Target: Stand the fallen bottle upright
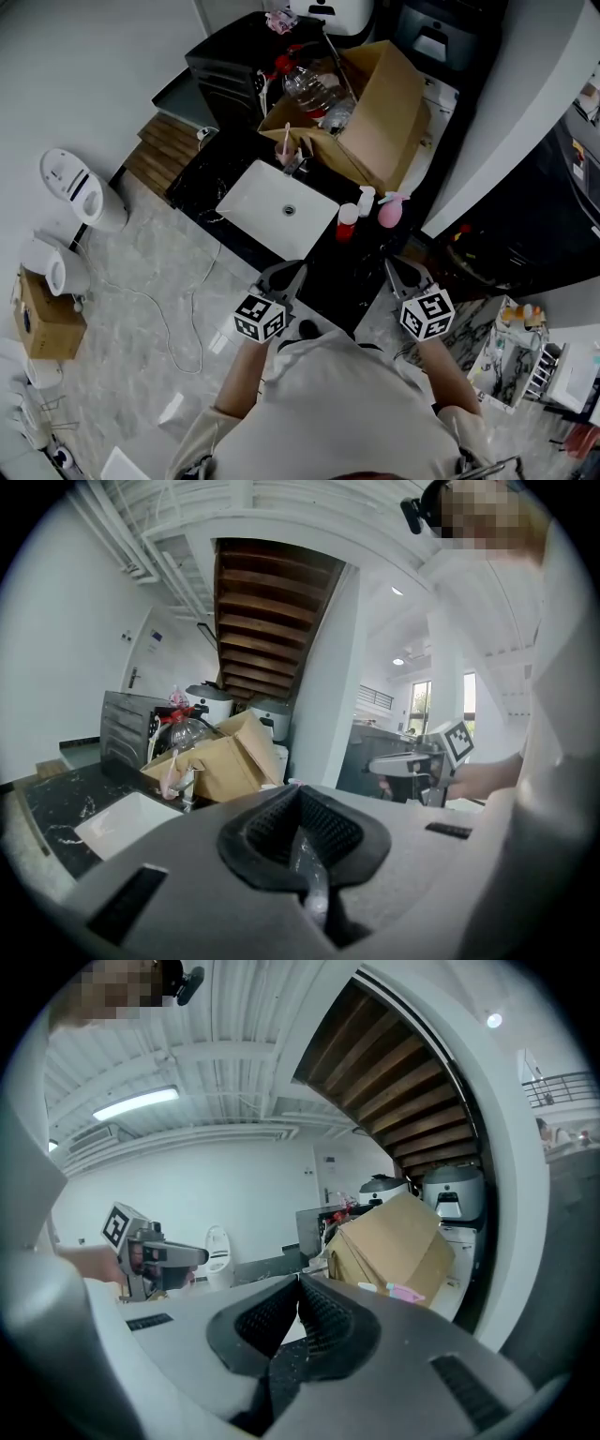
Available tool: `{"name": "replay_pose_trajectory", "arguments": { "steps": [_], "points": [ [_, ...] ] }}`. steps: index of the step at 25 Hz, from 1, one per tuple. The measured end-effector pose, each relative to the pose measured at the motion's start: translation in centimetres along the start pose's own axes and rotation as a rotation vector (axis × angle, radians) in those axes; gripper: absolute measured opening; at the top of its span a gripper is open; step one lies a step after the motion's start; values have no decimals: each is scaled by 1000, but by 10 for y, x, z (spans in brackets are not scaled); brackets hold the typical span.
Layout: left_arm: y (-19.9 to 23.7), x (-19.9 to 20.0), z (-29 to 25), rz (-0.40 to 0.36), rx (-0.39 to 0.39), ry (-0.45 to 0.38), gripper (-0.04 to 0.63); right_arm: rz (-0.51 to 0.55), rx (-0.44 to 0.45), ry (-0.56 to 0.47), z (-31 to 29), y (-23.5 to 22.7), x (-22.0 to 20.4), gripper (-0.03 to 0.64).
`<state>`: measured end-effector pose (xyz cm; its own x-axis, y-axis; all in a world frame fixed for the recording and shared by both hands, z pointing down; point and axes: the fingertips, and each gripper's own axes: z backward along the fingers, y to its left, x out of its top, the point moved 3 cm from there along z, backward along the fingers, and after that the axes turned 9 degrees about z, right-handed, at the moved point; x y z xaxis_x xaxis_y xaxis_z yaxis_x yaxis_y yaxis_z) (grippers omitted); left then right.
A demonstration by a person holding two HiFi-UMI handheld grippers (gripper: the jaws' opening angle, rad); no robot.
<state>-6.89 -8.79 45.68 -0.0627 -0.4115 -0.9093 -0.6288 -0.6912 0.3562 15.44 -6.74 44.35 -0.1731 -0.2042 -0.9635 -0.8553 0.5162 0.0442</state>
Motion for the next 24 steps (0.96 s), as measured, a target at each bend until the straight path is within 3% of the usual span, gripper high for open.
{"name": "replay_pose_trajectory", "arguments": {
  "steps": [24],
  "points": [
    [0, 1, 1, 30, 18, -14, 8, -64, 61, -28, -5, -1, 7, 30]
  ]
}}
